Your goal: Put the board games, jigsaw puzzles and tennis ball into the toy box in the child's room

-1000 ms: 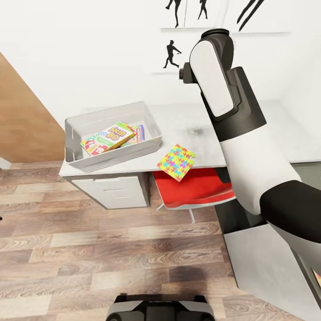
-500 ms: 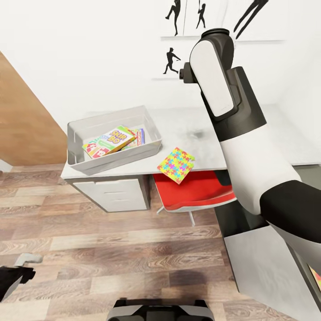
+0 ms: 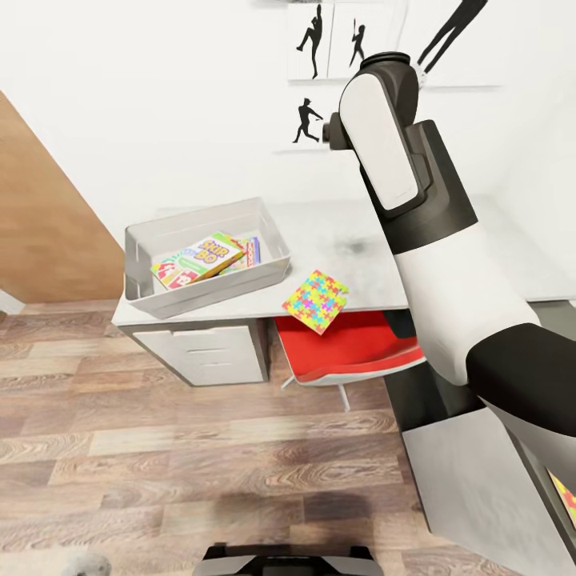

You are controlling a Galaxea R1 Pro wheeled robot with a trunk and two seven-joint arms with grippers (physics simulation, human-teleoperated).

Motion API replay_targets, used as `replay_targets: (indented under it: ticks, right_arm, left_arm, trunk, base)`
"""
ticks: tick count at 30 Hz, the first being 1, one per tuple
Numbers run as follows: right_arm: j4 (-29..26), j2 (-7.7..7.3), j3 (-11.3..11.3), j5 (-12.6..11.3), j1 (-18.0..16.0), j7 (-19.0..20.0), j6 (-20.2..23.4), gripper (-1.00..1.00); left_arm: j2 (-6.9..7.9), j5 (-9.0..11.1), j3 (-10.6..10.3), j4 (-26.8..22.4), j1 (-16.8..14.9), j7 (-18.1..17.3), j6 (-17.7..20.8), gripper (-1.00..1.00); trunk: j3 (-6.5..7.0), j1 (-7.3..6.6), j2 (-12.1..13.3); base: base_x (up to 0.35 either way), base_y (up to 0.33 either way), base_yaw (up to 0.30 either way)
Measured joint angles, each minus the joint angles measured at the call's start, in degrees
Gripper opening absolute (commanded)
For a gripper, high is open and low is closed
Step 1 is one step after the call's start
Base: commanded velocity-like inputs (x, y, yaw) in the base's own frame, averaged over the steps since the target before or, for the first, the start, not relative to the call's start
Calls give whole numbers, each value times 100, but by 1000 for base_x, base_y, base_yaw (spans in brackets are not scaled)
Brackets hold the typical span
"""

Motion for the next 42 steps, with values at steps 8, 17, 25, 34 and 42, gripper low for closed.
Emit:
replay_targets:
  ticks: [8, 17, 25, 34, 42]
  right_arm:
    - [0, 0, -1, 0, 1, -19, -22, 100]
    - [0, 0, 2, -6, 1, -130, -41, 100]
    - [6, 0, 6, -11, 1, -144, -46, 100]
    - [30, 0, 2, -3, 206, -145, -52, 100]
    - [50, 0, -1, 3, 269, -145, -58, 100]
  left_arm:
    - [-250, 17, 12, 8, 311, -565, -100, 100]
    - [-783, 19, 17, 9, 577, -603, -157, 100]
    - [-952, 12, 18, 6, 687, -605, -160, 100]
    - [-1061, 2, 15, 0, 846, -606, -166, 100]
    - [-1068, -8, 15, 0, 862, -606, -167, 100]
  trunk:
    - [76, 0, 0]
    - [163, 0, 0]
    - [239, 0, 0]
    - [325, 0, 0]
    - [402, 0, 0]
  base:
    - [0, 0, 0]
    - [0, 0, 0]
    - [0, 0, 0]
    - [0, 0, 0]
    - [0, 0, 0]
